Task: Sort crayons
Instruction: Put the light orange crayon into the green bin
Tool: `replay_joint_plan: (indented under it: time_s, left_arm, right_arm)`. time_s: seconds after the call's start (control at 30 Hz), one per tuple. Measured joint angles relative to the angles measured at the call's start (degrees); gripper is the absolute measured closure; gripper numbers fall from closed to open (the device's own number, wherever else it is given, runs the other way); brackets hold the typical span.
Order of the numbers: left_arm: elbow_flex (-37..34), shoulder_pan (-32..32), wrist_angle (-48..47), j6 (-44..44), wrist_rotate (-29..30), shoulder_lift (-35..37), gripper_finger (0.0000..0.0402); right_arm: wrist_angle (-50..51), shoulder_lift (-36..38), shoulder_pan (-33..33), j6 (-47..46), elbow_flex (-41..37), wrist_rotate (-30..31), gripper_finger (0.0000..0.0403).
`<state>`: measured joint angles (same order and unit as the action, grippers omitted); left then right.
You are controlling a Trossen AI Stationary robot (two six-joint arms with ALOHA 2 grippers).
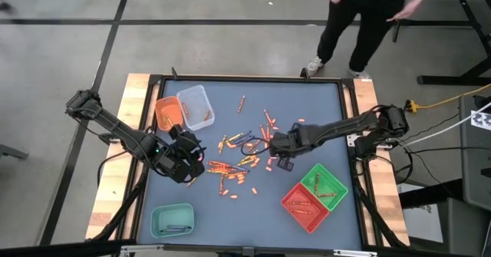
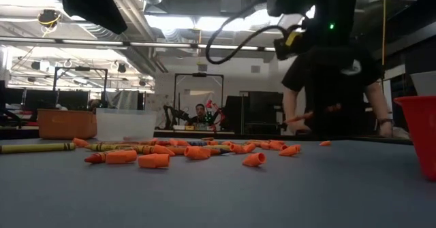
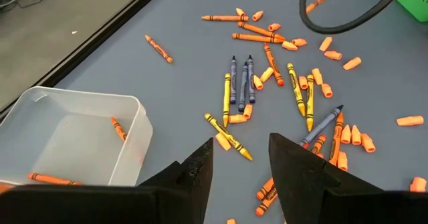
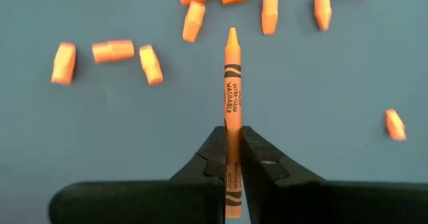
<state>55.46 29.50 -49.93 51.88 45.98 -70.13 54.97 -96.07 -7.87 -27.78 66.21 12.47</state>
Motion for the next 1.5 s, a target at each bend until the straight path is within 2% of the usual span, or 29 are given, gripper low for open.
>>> replay_joint_plan:
  time_s: [0.17,0.3,0.63,0.77,0.93,1.07,1.33,1.5]
  left_arm:
    - [0.0,0.0,0.0,0.0,0.0,0.0,0.0272]
    - [0.0,0.0,0.0,0.0,0.0,0.0,0.0272]
    - [0.0,0.0,-0.1,0.0,0.0,0.0,0.0272]
    - [0.0,0.0,-0.1,0.0,0.0,0.0,0.0272]
    - [0.0,0.0,-0.2,0.0,0.0,0.0,0.0272]
    - [0.0,0.0,-0.2,0.0,-0.1,0.0,0.0272]
    - [0.0,0.0,-0.2,0.0,-0.2,0.0,0.0272]
    - [0.0,0.0,-0.2,0.0,-0.3,0.0,0.0272]
  right_arm:
    - [8.3,0.7,-3.2,-0.5,3.4,0.2,0.0382]
    - [11.2,3.7,-7.7,-4.5,3.4,0.0,0.0382]
    - [19.5,9.0,-23.8,-25.6,3.4,0.0,0.0381]
    - [21.8,9.0,-29.8,-34.3,3.4,-3.4,0.0381]
    - [21.6,9.0,-35.2,-39.8,3.4,-6.5,0.0381]
    - [21.5,9.0,-37.2,-42.9,3.4,-7.1,0.0381]
    - [21.6,9.0,-37.5,-43.1,3.4,-7.6,0.0377]
    - [21.6,9.0,-37.5,-43.0,3.4,-7.6,0.0333]
